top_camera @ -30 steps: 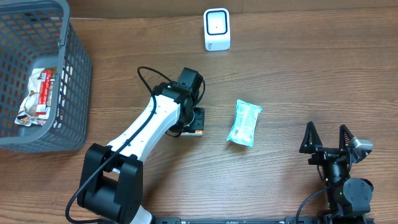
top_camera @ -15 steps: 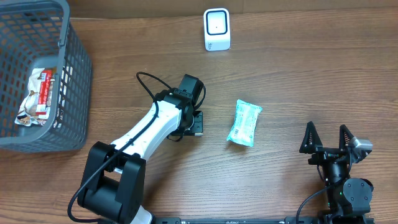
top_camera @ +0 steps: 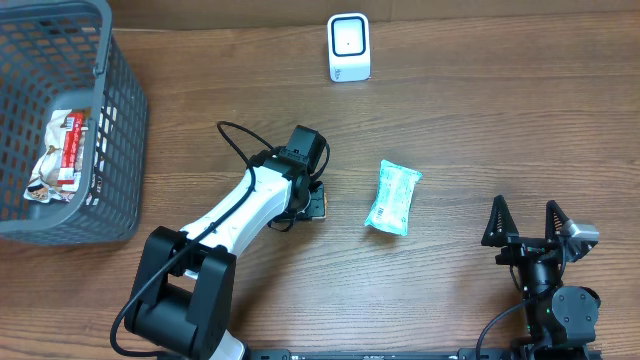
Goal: Scan the item barcode
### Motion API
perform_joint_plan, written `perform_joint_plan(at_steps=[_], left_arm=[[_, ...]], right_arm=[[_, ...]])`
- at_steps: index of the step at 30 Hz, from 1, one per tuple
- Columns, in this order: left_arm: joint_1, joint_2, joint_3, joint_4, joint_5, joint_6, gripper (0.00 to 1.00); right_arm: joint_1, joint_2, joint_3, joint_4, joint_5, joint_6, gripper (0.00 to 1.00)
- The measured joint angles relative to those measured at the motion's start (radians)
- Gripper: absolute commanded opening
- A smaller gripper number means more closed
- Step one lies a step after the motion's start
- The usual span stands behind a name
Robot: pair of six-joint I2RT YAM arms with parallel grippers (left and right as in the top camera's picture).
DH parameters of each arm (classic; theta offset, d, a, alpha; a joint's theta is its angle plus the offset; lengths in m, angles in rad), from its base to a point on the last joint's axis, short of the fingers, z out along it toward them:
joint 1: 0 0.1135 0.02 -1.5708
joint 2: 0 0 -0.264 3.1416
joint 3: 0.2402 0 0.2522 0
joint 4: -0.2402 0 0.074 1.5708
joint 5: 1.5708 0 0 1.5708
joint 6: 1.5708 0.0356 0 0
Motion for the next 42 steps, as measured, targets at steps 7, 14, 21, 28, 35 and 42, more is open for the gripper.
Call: perform_joint_plan(at_steps=[7, 14, 21, 28, 35, 42], left_arm=[[-0.003, 0.000, 0.000, -0.009, 0.000, 0.000, 0.04], [-0.026, 0.000, 0.000, -0.028, 0.000, 0.000, 0.04], [-0.037, 0.000, 0.000, -0.026, -0.011, 0.000, 0.04], [-0.037, 0.000, 0.002, -0.059, -0.005, 0.000, 0.04], [-0.037, 0.000, 0.017, 0.002, 0.001, 0.000, 0.04], [-0.037, 0.000, 0.018, -0.002, 0.001, 0.000, 0.04]], right_arm=[[0.000, 0.000, 0.000, 0.000, 0.000, 0.000, 1.00], [0.000, 0.000, 0.000, 0.000, 0.000, 0.000, 1.00], [0.000, 0.000, 0.000, 0.000, 0.000, 0.000, 1.00], [0.000, 0.000, 0.000, 0.000, 0.000, 0.000, 1.00], [0.000, 0.000, 0.000, 0.000, 0.000, 0.000, 1.00], [0.000, 0.000, 0.000, 0.000, 0.000, 0.000, 1.00]])
